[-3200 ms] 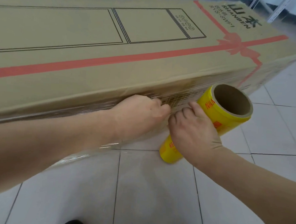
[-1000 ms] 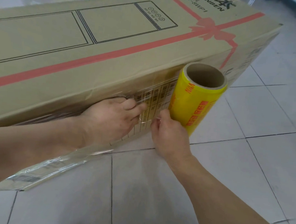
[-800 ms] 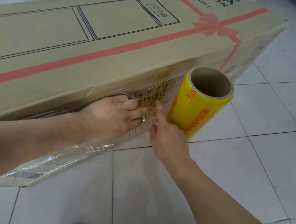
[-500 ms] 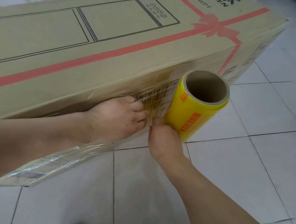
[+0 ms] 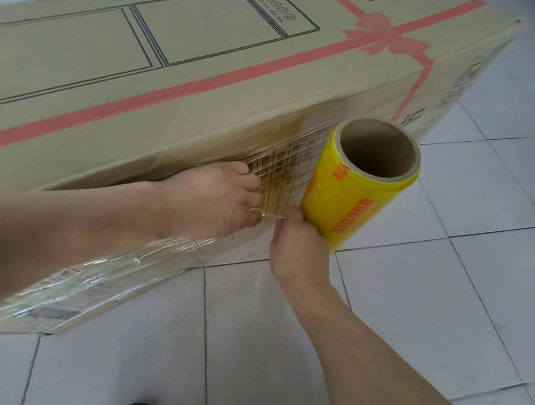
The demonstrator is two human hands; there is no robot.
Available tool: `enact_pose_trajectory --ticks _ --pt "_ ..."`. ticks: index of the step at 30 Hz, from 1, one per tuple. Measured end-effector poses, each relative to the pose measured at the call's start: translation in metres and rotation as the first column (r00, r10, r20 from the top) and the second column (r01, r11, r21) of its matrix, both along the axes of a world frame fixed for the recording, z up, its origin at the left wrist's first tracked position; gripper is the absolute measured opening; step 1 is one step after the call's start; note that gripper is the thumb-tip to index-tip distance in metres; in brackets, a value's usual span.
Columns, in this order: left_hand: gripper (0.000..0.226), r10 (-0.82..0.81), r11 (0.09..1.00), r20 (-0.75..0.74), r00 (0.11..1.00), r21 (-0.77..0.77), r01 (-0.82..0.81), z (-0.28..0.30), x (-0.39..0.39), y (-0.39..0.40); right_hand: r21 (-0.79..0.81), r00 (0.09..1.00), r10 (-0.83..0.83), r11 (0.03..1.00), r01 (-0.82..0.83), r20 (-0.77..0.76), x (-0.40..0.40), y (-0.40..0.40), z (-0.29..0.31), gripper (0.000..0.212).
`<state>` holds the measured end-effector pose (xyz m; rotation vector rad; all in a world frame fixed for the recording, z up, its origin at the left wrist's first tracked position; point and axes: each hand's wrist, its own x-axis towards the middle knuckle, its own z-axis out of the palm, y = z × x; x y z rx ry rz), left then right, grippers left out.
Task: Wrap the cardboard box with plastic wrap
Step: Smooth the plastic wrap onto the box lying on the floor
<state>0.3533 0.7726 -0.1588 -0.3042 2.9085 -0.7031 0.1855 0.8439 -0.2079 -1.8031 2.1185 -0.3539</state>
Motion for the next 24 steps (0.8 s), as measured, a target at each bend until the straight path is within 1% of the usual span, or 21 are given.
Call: enact_pose_trajectory --ticks 3,5,7,9,10,11,12,14,17,21,23,24 --pt "0.038 0.012 1.0 -0.002 1.0 -0.023 -0.012 0.0 -0.001 0.001 0.0 1.0 -0.011 1.0 0.011 0.015 0.003 0.0 -0.002 0.012" --pt "0.036 0.014 0.999 -0.019 1.0 -0.04 -0.015 0.0 -0.001 0.0 -0.009 1.0 -0.004 1.0 0.004 0.012 0.003 0.002 -0.005 0.014" --pt "0.028 0.013 0.999 -0.005 1.0 -0.049 -0.013 -0.001 -0.001 0.001 -0.021 0.998 0.04 0.999 -0.039 0.04 0.003 0.003 -0.008 0.026" --pt "0.02 -0.001 0.999 0.009 1.0 -0.045 0.001 -0.001 -0.001 0.001 -0.033 0.987 0.129 0.991 -0.127 0.096 0.004 0.004 -0.011 0.042" --pt "0.018 -0.004 0.999 0.013 1.0 -0.047 0.005 0.0 -0.001 0.001 -0.038 0.977 0.162 0.987 -0.158 0.14 0.005 0.004 -0.012 0.045" --pt "0.017 -0.005 0.999 0.012 1.0 -0.046 0.005 0.0 -0.001 0.001 -0.043 0.968 0.173 0.985 -0.168 0.18 0.006 0.003 -0.014 0.043" --pt "0.016 -0.001 0.999 0.009 1.0 -0.044 0.001 0.001 -0.001 0.0 -0.051 0.966 0.162 0.987 -0.155 0.201 0.007 0.001 -0.017 0.037" --pt "0.018 0.015 0.998 0.003 1.0 -0.054 -0.015 -0.001 -0.002 0.001 -0.058 0.979 0.095 0.995 -0.086 0.178 0.008 -0.002 -0.022 0.03" --pt "0.026 0.048 0.993 0.021 0.999 -0.113 -0.045 -0.004 -0.001 0.001 -0.069 0.987 -0.032 0.997 0.043 0.16 0.01 -0.004 -0.026 0.032" --pt "0.031 0.049 0.986 0.036 0.998 -0.159 -0.043 -0.003 0.001 0.002 -0.116 0.961 -0.15 0.977 0.181 0.232 0.017 -0.004 -0.029 0.027" --pt "0.038 0.049 0.987 0.031 0.998 -0.155 -0.043 -0.004 0.001 0.002 -0.145 0.947 -0.172 0.965 0.217 0.273 0.014 -0.005 -0.032 0.024" --pt "0.044 0.051 0.988 0.026 0.998 -0.148 -0.046 -0.004 0.001 0.001 -0.151 0.948 -0.151 0.968 0.2 0.282 0.011 -0.006 -0.033 0.023"
